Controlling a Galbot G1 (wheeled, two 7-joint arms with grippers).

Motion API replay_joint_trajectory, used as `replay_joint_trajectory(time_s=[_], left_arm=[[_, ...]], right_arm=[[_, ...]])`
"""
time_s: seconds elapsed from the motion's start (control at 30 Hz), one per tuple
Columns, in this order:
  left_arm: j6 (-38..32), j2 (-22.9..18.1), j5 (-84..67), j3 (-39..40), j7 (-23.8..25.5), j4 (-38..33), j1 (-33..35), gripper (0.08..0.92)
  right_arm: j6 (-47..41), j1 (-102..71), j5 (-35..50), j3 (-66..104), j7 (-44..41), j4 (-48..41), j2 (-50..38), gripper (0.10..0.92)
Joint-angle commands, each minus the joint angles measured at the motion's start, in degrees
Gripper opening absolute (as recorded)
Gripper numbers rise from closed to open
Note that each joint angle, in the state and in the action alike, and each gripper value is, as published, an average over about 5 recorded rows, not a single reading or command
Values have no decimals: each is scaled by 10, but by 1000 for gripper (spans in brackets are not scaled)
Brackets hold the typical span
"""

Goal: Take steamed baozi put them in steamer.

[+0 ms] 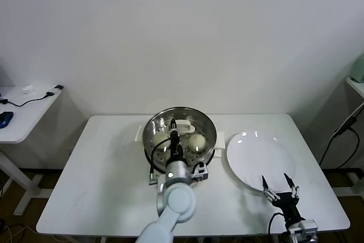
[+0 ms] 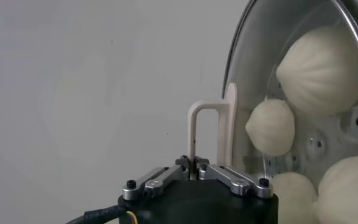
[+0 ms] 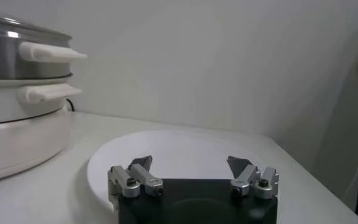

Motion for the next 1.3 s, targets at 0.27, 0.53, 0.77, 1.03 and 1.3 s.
replay_joint_trajectory(time_s=[0.27,0.53,0.77,1.03,1.3], left_arm=[[-3,3,0,0,-1,2,5,168],[-4,20,-25,11,4,-41,12,417],[-13,53,-136,21,-23,-124,33,616],[-137,83,-493,-62,-182,-220,110,811],[-345,82,-948,-311,-244,-268,205,823]], right_arm=[[7,-3,-3,0,-5,0,1,823],[3,0,-6,0,-12,2,-1,823],[-6,6,-4,-5,-17,1,-3,823],[15,12,29,-17,-3,-2,-2,823],[52,27,53,-23,9,-2,14,823]])
